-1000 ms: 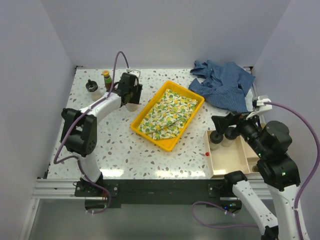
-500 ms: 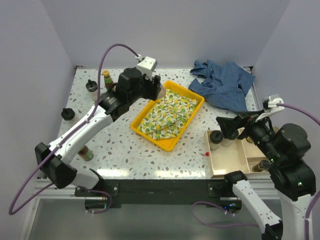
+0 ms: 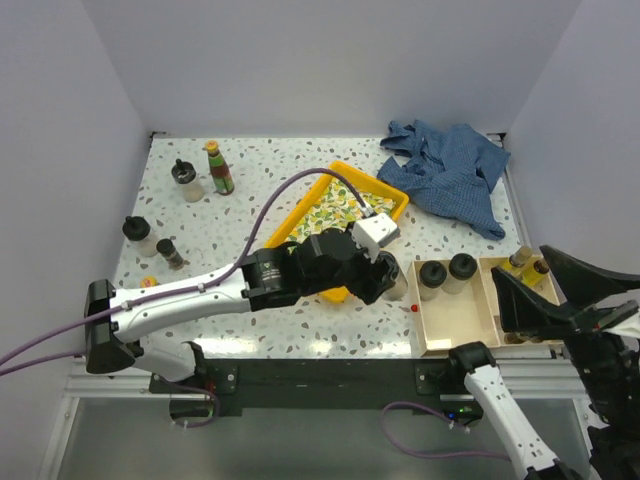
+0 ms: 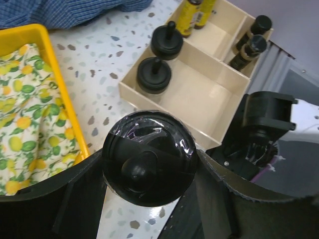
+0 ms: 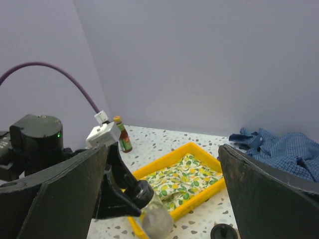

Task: Organize the condiment bottles
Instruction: Place the bottle in the storage box.

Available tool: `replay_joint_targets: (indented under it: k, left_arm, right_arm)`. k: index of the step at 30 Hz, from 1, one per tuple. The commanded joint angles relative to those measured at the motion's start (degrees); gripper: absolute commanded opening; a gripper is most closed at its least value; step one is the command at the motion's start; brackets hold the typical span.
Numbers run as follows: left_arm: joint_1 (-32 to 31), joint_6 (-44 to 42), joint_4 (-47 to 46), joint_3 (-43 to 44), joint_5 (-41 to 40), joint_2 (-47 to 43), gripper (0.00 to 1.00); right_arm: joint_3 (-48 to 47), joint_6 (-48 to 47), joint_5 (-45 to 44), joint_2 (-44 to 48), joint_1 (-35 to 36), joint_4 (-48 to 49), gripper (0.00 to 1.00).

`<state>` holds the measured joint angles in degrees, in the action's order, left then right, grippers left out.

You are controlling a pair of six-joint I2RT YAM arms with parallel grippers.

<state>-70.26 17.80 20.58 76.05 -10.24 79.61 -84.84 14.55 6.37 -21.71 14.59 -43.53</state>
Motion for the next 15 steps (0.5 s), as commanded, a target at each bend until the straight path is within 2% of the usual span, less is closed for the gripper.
replay_joint_targets:
  k: [1, 8, 15]
  left_arm:
    - [-3.21, 2.76, -10.73, 2.26, -0.67, 1.77, 0.0]
    - [-5.33, 1.62, -15.64, 4.72, 0.66, 8.09, 0.0]
    - [-6.03, -0.58, -16.97, 11.21, 1.62, 17.76, 0.0]
  right_arm:
    - [-0.15, 1.8, -3.29, 1.58, 0.0, 3.27, 0.99]
    - [0.46, 2.24, -3.03, 2.29, 0.09, 3.36, 0.99]
    - [0.38, 2.42, -3.38, 3.52, 0.09, 3.89, 0.99]
